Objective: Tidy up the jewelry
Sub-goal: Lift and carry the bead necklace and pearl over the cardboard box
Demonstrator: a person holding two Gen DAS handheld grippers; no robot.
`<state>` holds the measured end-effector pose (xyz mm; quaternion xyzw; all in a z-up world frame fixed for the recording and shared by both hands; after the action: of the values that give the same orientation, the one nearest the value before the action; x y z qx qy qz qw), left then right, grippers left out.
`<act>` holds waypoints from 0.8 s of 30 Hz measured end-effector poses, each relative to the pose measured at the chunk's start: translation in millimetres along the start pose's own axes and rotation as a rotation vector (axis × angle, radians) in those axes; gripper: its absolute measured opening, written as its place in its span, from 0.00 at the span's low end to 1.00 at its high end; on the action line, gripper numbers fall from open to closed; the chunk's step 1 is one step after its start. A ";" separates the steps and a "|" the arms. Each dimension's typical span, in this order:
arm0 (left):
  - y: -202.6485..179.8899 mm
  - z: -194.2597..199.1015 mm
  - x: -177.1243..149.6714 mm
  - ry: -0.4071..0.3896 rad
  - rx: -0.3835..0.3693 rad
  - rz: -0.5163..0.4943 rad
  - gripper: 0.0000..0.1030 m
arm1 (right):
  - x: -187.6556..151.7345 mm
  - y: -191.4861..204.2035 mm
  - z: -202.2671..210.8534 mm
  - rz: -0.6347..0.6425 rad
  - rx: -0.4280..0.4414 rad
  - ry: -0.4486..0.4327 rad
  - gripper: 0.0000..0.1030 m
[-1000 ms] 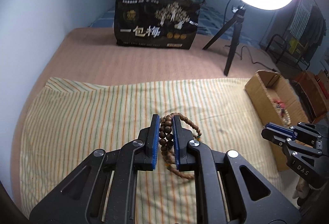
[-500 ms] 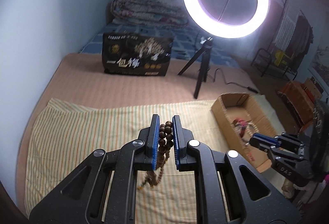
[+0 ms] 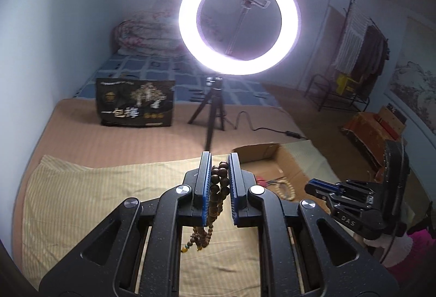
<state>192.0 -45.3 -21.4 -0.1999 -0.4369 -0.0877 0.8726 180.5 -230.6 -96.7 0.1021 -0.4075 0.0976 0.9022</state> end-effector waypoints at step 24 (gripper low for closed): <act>-105.5 -62.3 -21.3 0.063 -0.156 -0.041 0.10 | 6.3 -82.3 -13.5 -0.084 -0.058 0.040 0.07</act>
<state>189.9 -167.8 -43.3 -0.2552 -0.4049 -0.1455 0.8659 215.6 -305.5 -109.4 0.0913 -0.3872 0.0497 0.9161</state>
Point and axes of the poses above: each gripper's, at about its wrist camera, not at the fingertips, and z roughly against the way its jaws point, y to its left, x to its top, the point moved 7 cm from there along -z, roughly the way its jaws point, and after that the axes turned 4 degrees about -x, right-handed, at the moved point
